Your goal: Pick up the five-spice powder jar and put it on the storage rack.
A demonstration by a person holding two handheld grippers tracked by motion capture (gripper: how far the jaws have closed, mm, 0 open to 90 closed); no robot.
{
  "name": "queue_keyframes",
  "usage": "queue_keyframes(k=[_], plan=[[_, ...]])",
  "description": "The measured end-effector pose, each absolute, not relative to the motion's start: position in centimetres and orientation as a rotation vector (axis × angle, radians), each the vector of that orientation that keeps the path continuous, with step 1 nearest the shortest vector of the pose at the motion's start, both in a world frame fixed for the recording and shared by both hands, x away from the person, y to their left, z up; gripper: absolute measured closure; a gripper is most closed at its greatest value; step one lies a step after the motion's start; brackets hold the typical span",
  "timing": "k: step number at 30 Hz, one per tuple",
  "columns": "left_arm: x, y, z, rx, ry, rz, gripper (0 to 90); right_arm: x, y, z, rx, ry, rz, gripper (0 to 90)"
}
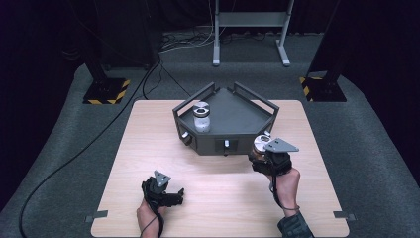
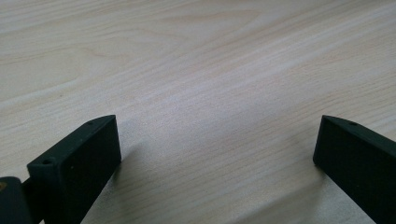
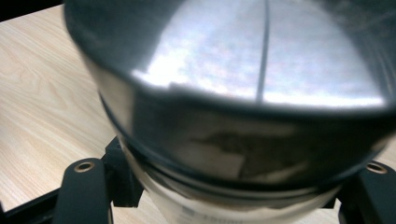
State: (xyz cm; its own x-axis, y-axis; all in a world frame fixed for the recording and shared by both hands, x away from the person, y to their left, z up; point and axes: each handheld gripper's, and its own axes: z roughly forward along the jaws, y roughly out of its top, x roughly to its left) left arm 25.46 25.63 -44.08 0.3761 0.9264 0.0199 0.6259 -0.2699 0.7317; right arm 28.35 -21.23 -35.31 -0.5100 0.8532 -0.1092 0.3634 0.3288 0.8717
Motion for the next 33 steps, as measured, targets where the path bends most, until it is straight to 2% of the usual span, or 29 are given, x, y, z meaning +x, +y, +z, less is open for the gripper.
queue_keyframes(k=[33], plan=[[25.5, 25.7, -44.1, 1.999, 1.332, 0.597, 0.7, 30.9, -20.8, -33.5, 1.06, 2.033, 1.106, 30.5]])
